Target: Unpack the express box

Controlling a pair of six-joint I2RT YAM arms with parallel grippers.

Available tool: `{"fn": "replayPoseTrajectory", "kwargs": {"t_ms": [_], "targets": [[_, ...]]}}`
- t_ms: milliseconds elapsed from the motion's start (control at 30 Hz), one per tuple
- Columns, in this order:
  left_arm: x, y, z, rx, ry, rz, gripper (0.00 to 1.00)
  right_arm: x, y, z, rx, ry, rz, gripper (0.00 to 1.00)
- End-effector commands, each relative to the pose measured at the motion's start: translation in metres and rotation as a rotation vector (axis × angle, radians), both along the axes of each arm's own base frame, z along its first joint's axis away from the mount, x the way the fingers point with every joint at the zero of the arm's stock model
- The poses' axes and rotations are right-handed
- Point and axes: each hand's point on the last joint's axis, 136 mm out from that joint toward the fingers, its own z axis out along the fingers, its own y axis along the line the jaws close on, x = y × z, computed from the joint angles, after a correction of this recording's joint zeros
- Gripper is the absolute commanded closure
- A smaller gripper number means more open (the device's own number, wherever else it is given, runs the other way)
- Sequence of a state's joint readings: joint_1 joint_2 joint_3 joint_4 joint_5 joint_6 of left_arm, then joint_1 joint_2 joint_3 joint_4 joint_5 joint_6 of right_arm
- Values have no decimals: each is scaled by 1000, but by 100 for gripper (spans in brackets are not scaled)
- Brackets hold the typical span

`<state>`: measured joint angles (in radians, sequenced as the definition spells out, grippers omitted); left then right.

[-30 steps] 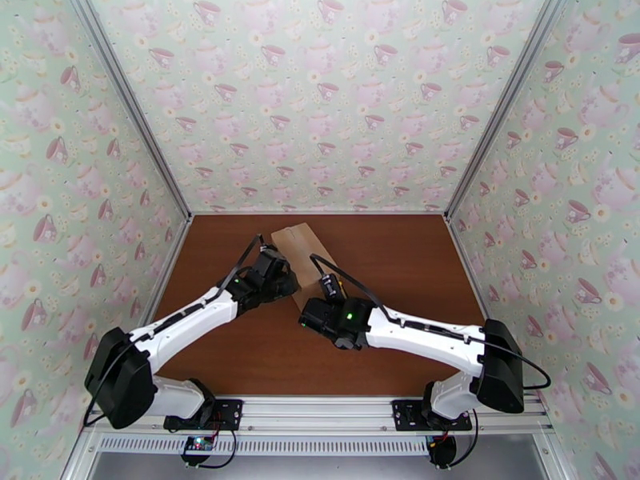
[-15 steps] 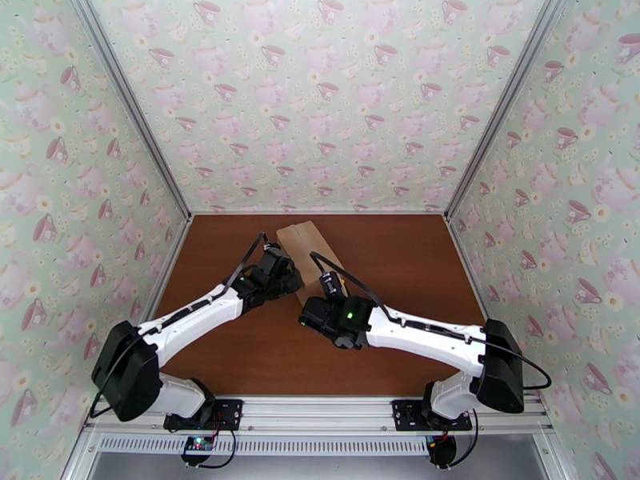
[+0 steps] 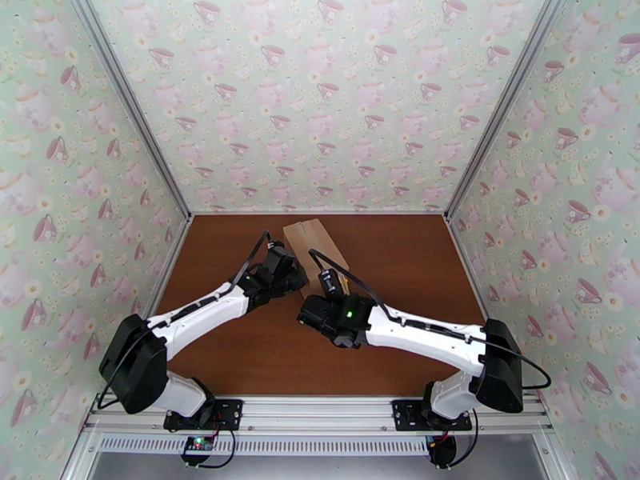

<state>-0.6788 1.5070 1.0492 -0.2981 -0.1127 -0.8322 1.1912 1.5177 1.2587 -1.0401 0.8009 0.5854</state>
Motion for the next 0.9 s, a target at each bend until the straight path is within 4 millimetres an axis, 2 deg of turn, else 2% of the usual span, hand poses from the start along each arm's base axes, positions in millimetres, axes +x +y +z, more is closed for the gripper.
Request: {"fn": "replayPoseTrajectory", "kwargs": {"t_ms": [0,167,567,867], "targets": [[0,-36,19,-102,-35,-82,58,-16,45,-2,148,64,110,100],[-4,-27,14,-81,-27,-67,58,-17,33,-8,189,85,73,100],[-6,-1,17,-30,-31,-26,58,-25,3,5,181,91,49,100],[-2,14,22,-15,-42,-5,57,-36,-14,5,198,113,57,100]]}}
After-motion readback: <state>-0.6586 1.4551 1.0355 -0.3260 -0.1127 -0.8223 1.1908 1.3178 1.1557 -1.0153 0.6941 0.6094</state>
